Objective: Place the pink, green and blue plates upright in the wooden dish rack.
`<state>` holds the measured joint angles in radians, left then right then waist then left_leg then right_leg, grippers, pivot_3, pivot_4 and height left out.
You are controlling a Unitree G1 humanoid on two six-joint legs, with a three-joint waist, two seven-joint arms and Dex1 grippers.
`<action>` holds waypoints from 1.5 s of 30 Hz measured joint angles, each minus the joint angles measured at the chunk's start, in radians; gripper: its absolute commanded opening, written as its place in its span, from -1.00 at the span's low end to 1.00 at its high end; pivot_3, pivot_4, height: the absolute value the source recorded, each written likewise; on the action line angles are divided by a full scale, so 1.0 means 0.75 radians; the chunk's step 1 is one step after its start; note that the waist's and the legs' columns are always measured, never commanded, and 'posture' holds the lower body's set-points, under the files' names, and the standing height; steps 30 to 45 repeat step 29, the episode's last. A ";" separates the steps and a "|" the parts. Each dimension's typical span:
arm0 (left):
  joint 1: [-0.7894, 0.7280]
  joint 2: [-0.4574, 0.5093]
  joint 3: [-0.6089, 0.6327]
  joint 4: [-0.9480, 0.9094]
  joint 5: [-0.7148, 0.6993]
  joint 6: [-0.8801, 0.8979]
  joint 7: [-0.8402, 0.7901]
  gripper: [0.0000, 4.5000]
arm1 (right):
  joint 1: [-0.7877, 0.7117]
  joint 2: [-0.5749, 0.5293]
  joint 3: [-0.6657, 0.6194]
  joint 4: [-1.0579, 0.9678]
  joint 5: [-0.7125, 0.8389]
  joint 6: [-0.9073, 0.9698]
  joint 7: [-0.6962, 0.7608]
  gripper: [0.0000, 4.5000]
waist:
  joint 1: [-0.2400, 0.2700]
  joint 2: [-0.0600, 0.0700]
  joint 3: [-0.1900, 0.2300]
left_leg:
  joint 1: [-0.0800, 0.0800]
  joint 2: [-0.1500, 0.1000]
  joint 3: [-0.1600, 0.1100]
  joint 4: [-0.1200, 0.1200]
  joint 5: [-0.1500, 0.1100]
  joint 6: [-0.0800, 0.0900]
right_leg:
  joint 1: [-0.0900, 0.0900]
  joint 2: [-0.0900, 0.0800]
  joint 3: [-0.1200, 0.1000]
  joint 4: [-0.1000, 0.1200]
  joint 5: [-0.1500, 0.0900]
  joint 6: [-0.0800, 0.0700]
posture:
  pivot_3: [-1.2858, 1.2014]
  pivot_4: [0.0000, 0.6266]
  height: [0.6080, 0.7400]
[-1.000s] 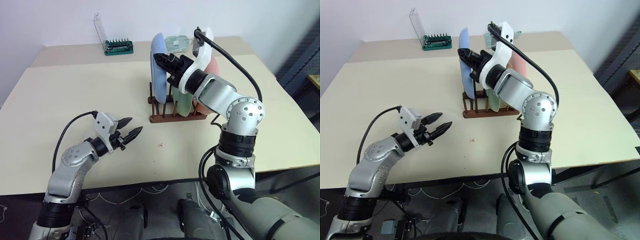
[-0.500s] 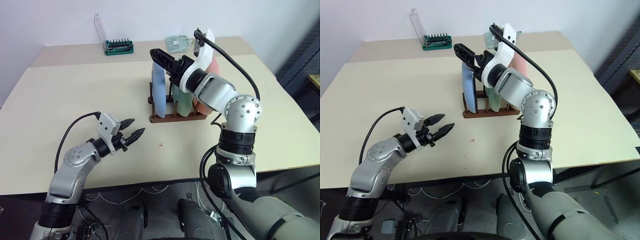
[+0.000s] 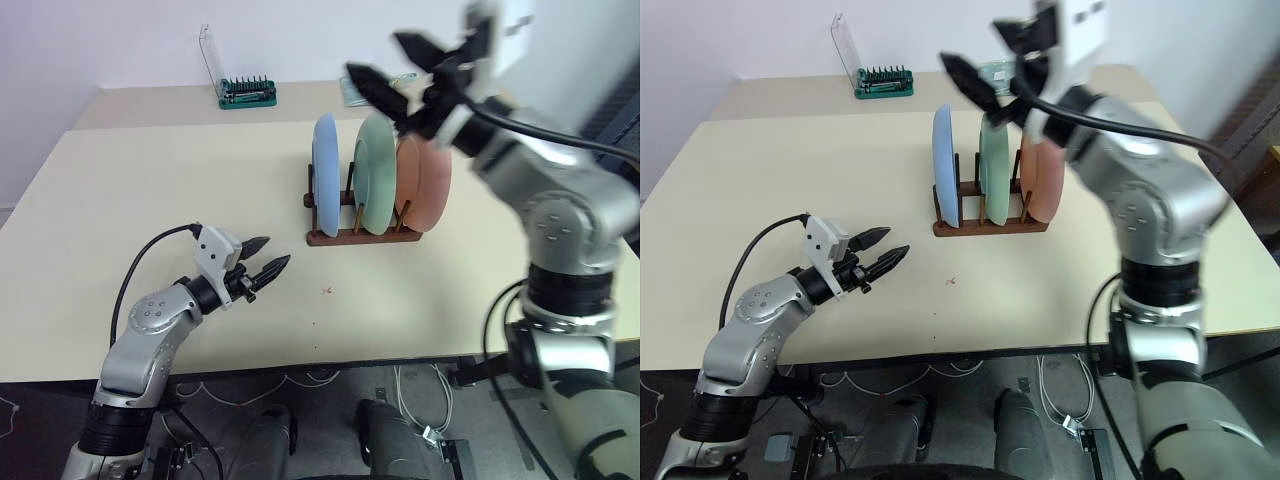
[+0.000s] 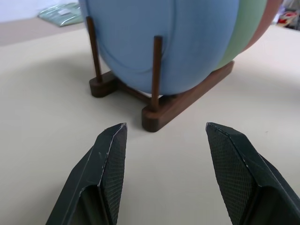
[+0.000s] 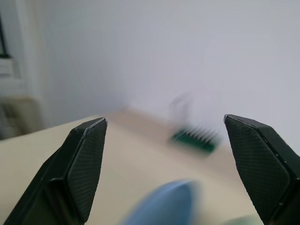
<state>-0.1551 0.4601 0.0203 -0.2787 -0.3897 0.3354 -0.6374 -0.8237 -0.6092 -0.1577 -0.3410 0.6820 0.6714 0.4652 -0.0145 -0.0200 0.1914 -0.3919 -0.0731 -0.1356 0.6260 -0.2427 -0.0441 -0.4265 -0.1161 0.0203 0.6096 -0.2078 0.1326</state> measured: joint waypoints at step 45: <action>0.016 -0.039 0.103 0.249 0.141 -0.185 0.132 0.22 | 0.768 -0.096 -0.113 0.682 -0.460 -0.689 0.411 0.80 | 0.005 0.010 0.001 | 0.002 0.001 0.011 0.005 -0.002 0.004 | 0.006 -0.001 0.007 -0.012 0.004 0.001 | 0.03 -0.52 1.00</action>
